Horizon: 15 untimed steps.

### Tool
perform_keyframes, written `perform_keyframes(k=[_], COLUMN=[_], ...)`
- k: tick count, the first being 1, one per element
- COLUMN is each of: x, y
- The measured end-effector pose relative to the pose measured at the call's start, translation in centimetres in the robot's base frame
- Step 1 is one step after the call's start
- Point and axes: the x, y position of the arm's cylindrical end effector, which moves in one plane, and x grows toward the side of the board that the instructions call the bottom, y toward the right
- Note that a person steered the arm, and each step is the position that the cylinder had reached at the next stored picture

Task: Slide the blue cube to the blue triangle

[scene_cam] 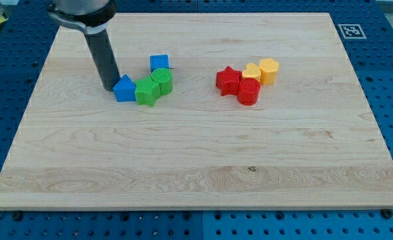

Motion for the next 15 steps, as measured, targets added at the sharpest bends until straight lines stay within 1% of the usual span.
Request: perform_keyframes(k=[1, 3, 4, 5, 6, 9, 10, 13, 15], x=[-1.7, -8.1, -8.6, -7.4, -5.9, -5.8, -5.8, -4.8, -4.6], y=[0.7, 1.3, 7.4, 14.1, 15.2, 9.6, 8.6, 8.0, 5.4])
